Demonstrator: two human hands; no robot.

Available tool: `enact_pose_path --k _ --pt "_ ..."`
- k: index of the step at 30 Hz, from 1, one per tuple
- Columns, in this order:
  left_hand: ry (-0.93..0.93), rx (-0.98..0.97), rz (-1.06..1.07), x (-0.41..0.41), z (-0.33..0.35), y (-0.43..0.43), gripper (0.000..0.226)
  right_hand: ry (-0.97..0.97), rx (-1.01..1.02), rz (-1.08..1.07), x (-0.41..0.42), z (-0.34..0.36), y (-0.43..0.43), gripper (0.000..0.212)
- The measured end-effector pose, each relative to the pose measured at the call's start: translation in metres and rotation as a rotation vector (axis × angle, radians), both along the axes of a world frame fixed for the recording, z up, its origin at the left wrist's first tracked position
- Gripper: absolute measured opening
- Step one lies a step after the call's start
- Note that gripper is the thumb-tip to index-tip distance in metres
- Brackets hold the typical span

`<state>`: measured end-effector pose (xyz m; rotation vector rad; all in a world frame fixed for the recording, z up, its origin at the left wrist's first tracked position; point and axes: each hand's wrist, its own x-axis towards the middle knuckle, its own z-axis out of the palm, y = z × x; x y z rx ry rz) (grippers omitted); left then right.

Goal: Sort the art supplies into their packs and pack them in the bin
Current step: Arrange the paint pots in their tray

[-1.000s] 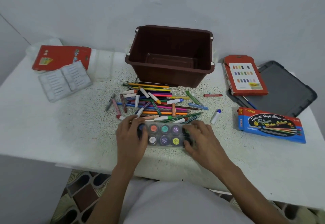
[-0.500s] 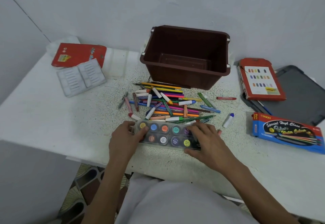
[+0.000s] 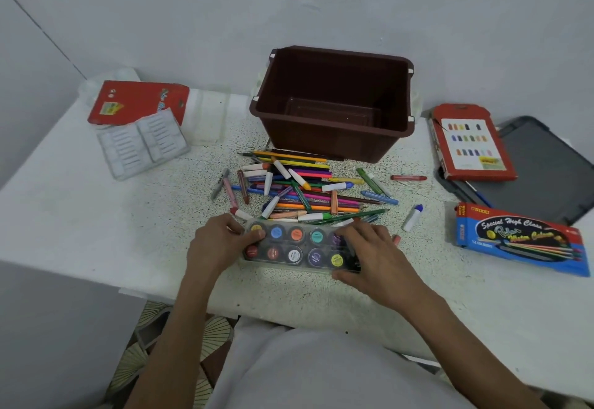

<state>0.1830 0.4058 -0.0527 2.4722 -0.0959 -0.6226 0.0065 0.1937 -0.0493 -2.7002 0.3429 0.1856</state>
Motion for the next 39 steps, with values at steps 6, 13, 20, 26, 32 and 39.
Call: enact_pose_path --k 6,13,20,26,32,39 --pt "-0.117 0.104 -0.067 -0.004 0.012 -0.008 0.039 0.013 -0.002 -0.004 0.000 0.001 0.000 0.066" --pt "-0.239 0.203 -0.210 -0.016 0.014 -0.009 0.042 0.051 -0.016 0.015 0.003 0.005 0.000 0.063" --pt "-0.146 0.294 -0.728 -0.009 0.021 -0.013 0.073 0.112 -0.060 0.051 0.007 0.009 -0.001 0.065" --pt "-0.146 0.580 -0.908 -0.009 0.025 -0.025 0.107 0.119 -0.106 0.071 0.007 0.007 0.000 0.078" --pt "-0.245 0.705 -0.986 -0.006 0.033 -0.032 0.095 0.143 -0.143 0.127 0.013 0.021 -0.009 0.093" --pt "-0.097 0.595 -0.960 0.015 0.101 -0.050 0.098 0.184 -0.061 0.190 0.038 0.087 -0.037 0.088"
